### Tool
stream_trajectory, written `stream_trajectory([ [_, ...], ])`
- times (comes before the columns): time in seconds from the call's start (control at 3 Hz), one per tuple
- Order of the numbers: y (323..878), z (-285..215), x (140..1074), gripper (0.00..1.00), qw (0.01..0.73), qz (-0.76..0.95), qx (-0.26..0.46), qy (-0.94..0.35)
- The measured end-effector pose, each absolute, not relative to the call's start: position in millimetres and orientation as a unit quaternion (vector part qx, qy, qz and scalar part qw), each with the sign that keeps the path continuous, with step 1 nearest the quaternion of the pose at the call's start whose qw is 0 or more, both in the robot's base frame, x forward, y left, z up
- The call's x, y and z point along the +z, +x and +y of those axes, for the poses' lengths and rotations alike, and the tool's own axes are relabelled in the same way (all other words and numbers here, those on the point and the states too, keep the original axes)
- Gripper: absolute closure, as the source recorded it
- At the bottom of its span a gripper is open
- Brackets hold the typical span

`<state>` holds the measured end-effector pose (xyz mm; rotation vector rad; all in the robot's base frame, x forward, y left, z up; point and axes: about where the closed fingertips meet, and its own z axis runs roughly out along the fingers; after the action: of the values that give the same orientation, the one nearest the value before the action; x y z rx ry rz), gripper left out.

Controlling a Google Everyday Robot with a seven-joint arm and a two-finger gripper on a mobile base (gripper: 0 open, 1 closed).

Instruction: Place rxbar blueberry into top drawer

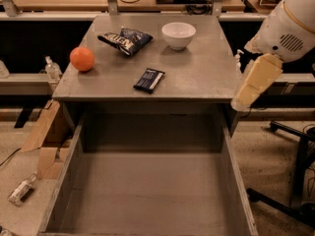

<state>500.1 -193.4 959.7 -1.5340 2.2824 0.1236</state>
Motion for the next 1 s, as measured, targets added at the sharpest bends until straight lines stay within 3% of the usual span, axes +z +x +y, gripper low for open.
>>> stream_trajectory([
  [0.33, 528.4, -176.7, 943.2, 0.0, 0.191, 0.854, 0.085, -0.477],
  [1.0, 549.7, -148.1, 908.0, 0.0, 0.137, 0.933, 0.098, -0.319],
])
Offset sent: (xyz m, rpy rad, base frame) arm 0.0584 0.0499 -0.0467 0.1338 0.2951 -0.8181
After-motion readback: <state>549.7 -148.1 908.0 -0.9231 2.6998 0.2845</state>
